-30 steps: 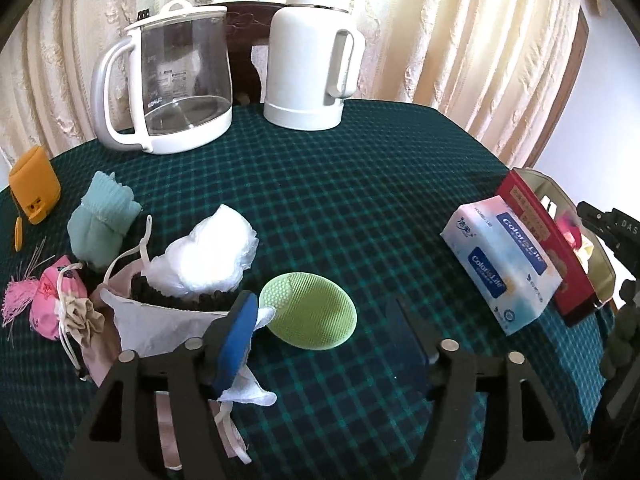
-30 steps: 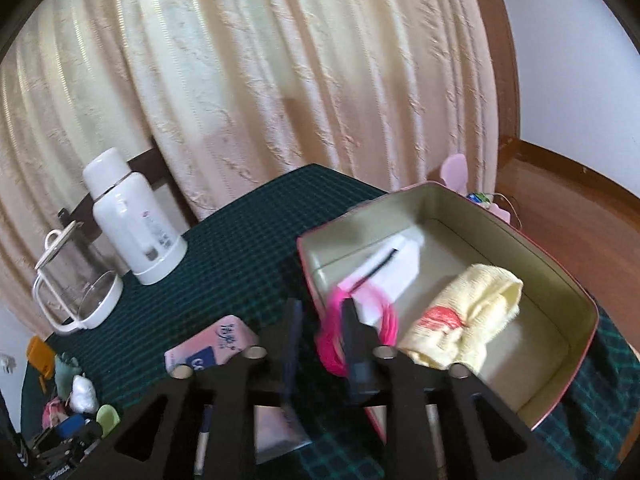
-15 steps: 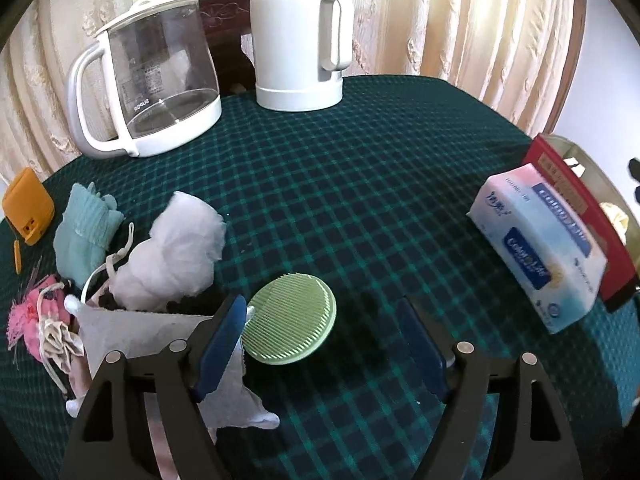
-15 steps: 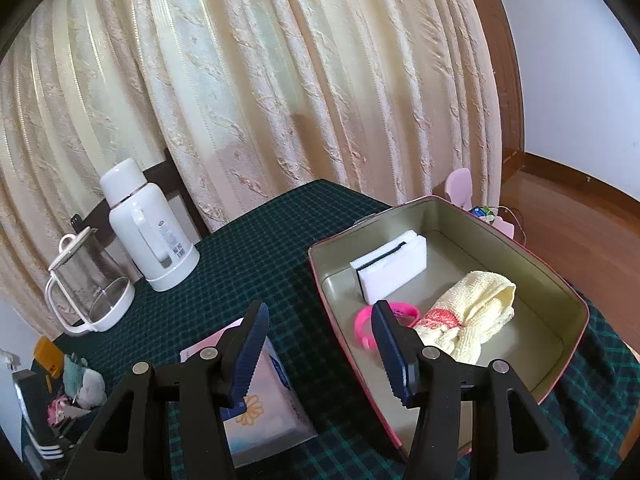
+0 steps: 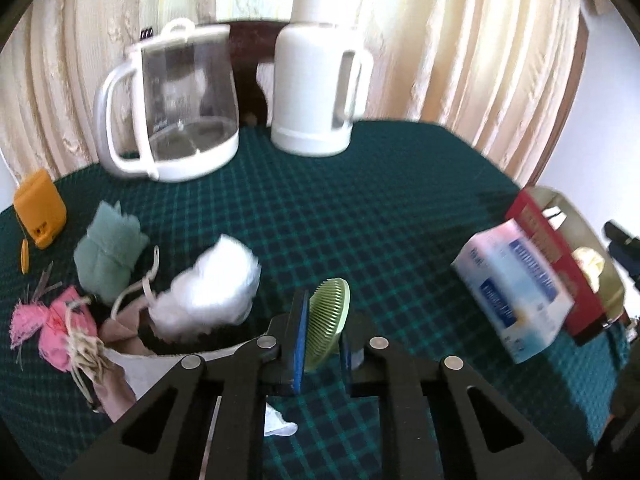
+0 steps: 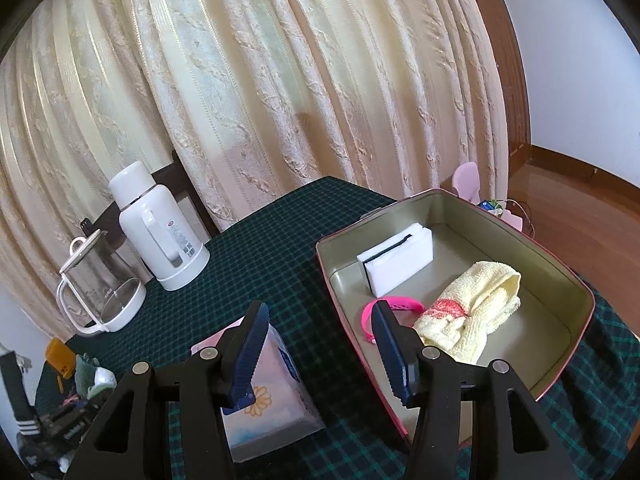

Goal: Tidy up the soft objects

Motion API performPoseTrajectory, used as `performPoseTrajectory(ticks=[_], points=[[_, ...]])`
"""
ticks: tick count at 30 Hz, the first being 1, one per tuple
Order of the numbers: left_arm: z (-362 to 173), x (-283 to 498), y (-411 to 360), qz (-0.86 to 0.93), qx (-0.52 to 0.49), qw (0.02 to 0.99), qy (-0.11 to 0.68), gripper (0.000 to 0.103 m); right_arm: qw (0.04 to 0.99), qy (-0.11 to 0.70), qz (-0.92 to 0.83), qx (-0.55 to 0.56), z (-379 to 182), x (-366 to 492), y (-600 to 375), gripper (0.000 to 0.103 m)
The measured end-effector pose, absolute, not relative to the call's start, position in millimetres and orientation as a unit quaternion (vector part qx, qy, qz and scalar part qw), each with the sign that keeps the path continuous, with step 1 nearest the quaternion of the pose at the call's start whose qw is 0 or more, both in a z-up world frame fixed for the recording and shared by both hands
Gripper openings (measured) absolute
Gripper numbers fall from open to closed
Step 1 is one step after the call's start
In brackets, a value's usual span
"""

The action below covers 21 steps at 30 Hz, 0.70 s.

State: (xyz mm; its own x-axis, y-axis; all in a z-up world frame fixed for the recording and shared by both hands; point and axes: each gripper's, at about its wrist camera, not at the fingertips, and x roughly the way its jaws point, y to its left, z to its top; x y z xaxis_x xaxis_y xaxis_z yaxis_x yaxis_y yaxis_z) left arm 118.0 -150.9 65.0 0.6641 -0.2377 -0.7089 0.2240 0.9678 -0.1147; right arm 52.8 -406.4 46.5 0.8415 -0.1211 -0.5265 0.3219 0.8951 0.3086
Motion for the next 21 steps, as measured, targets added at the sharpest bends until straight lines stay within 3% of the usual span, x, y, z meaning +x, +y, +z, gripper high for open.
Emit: performPoseTrajectory(ticks=[21], points=[[133,126,-268,-0.245,0.041,0.917,0.314,0.014,0.936,0.229,-0.160,0.215,50,-3,-446,0.057]])
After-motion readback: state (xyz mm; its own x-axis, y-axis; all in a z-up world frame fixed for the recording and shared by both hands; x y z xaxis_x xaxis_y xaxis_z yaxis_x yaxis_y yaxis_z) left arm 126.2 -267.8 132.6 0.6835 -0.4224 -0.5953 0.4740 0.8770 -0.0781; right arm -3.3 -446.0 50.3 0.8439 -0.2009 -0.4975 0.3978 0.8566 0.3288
